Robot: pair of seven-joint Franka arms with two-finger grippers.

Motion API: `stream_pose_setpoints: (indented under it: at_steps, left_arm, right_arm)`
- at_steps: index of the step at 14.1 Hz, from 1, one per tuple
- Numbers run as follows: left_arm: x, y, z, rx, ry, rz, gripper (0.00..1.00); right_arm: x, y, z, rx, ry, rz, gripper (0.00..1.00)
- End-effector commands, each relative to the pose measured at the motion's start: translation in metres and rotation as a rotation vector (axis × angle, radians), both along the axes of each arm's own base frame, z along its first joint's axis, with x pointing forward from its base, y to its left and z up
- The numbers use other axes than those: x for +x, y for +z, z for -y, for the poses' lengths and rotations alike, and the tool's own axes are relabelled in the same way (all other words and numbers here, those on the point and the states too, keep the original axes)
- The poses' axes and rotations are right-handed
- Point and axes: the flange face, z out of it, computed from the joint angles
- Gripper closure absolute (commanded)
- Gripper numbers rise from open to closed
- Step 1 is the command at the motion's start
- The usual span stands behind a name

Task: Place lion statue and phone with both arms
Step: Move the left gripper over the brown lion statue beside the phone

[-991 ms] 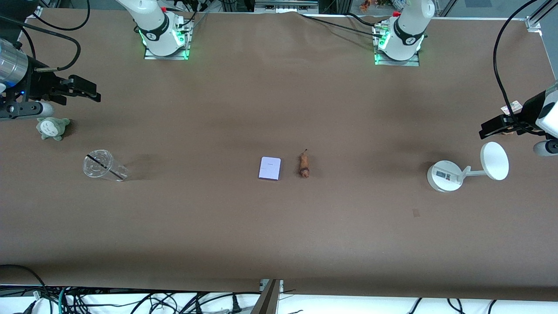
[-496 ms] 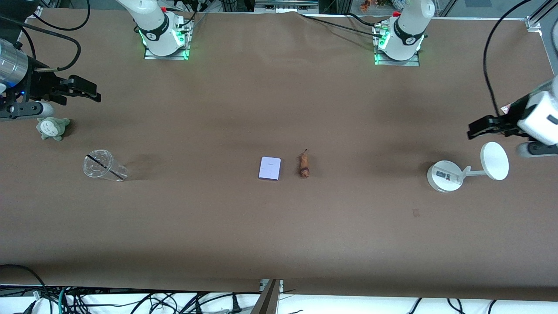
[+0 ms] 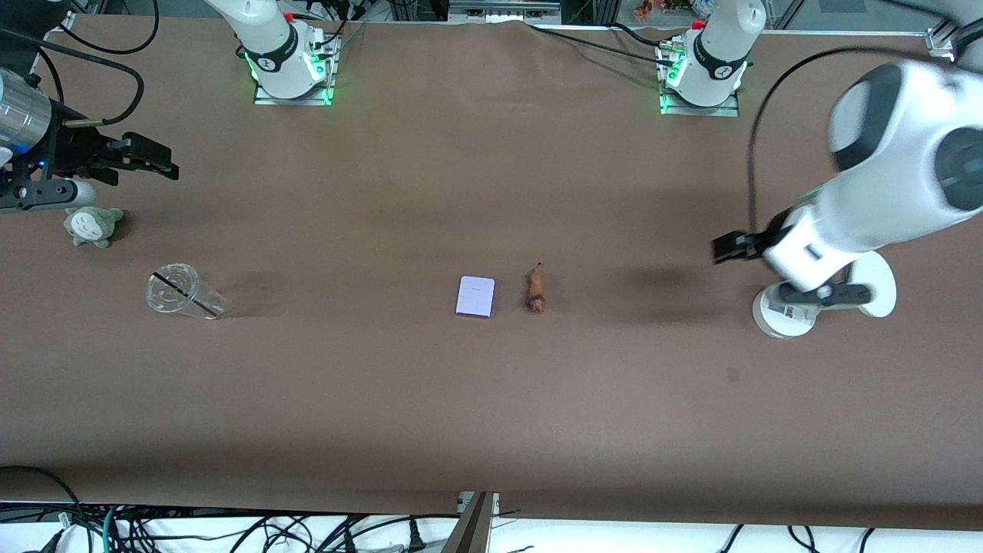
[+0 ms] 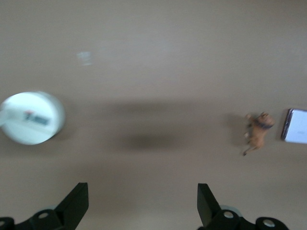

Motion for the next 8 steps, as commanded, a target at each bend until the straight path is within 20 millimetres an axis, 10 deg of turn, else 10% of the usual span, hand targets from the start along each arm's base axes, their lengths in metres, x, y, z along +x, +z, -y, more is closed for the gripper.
stream_pose_setpoints:
  at_steps: [1, 8]
  left_arm:
    - [0.009, -0.044, 0.066, -0.021, -0.002, 0.014, 0.0]
    - [-0.005, -0.143, 0.195, -0.053, 0.079, 0.099, 0.0]
  right_arm:
    - [0.0, 0.002, 0.0, -0.005, 0.004, -0.001, 0.0]
    - [0.0, -0.002, -0.01, -0.01, 0.015, -0.01, 0.0]
